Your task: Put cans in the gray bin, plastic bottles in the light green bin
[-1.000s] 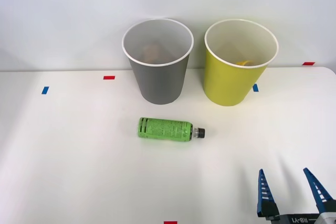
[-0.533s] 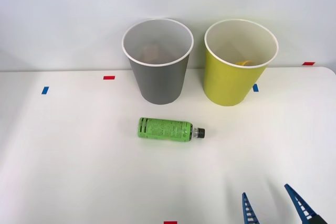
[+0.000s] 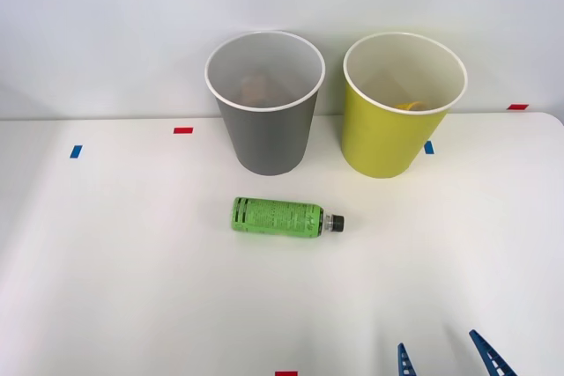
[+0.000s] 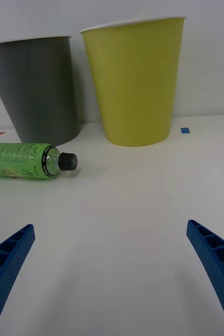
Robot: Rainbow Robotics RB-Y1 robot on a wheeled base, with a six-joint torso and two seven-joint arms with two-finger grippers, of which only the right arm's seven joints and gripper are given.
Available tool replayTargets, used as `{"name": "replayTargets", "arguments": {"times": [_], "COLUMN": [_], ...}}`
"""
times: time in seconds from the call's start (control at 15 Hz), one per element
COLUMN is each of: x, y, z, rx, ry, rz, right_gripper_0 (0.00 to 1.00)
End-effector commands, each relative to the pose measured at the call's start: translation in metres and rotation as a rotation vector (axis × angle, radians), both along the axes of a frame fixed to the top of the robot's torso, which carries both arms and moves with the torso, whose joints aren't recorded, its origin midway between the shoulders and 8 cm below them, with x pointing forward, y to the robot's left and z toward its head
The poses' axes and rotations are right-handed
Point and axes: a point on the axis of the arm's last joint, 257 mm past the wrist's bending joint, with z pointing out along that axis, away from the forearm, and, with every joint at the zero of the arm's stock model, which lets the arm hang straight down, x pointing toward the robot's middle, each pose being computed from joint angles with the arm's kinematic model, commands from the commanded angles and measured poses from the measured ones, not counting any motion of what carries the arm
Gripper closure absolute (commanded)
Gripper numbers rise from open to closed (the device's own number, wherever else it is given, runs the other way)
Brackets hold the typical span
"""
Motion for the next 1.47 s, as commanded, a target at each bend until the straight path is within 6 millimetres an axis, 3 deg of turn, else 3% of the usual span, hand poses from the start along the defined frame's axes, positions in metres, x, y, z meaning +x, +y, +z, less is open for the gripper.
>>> {"name": "replayTargets", "arguments": {"times": [0.07,1.47], "x": [0.0000,0.0000], "y": [0.0000,0.0000], "z": [-0.0002,-0.0002], "rx": [0.000,0.000], "ry": [0.001,0.001], "rz": [0.000,0.000], "right_gripper_0": [0.00,0.00]}}
